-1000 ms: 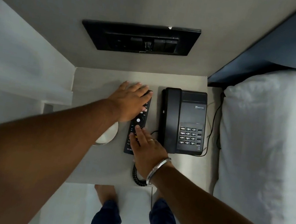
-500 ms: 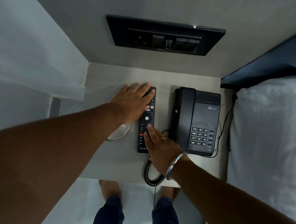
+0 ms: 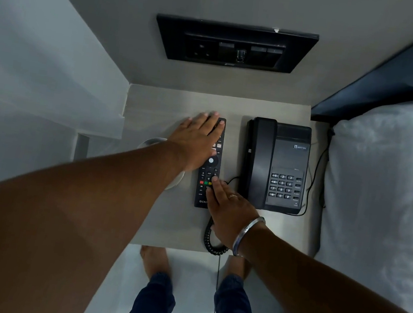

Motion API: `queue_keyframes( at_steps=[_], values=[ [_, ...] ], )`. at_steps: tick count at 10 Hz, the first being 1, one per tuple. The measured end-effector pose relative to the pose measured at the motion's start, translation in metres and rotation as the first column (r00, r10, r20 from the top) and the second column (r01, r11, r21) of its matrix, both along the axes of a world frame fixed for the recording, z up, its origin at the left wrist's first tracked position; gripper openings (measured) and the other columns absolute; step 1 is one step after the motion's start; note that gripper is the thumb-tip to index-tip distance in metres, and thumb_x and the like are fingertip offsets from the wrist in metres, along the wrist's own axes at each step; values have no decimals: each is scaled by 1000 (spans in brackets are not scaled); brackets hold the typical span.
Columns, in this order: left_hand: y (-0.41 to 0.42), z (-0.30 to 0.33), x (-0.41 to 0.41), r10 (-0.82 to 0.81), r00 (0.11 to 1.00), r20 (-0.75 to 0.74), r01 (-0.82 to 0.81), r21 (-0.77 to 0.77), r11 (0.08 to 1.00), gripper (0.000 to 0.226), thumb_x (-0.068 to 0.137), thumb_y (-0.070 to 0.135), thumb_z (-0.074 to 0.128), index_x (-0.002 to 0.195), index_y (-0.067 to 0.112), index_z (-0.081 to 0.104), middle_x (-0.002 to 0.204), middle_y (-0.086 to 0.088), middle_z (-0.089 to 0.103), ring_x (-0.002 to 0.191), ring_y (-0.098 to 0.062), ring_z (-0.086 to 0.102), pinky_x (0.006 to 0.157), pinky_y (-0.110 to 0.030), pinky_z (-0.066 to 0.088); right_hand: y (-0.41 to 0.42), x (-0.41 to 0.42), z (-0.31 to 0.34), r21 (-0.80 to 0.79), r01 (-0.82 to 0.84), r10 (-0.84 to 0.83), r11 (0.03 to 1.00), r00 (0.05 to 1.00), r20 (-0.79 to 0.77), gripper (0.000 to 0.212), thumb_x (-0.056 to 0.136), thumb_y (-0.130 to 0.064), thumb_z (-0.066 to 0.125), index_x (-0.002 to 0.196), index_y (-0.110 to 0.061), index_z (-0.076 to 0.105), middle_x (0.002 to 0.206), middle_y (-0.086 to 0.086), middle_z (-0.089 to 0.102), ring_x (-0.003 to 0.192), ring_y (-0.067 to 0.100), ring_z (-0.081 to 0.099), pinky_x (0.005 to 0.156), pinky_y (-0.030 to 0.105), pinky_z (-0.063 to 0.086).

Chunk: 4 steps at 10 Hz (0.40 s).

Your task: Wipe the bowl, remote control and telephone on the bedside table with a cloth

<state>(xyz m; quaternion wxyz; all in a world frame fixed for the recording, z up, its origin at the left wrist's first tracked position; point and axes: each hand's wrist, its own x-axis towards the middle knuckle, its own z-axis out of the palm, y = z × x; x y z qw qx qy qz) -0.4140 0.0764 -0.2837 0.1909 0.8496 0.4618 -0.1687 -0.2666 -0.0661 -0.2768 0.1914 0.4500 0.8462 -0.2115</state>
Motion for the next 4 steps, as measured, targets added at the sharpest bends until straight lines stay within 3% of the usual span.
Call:
queue_keyframes(
  at_steps=[2,3,4],
  values=[
    [-7,-5,-7,-52,998,-28,53,20,998,74,103,42,39,156,15,-4,167,-11,-8,153,-30,-1,122,-52,8,-8,-7,0,-1,24,-24,1000,1000,4,69,93,-21,48,146,2,10,155,30,0,141,42,19,109,48,31],
    [-7,-3,-6,-50,998,-33,50,5,999,74,104,41,38,156,15,-6,166,-12,-11,153,-30,-4,122,-52,6,-9,-8,4,-18,29,-29,999,1000,-10,69,94,-23,46,147,0,8,156,29,-3,142,42,15,110,48,29],
    [-10,4,-9,5,1000,0,-5,17,1000,75,103,45,36,156,18,-10,165,-12,-16,151,-32,-11,122,-54,0,-6,-4,32,1,145,-144,989,984,-101,78,92,-35,50,149,-8,4,158,21,-3,144,35,11,115,47,23]
  ],
)
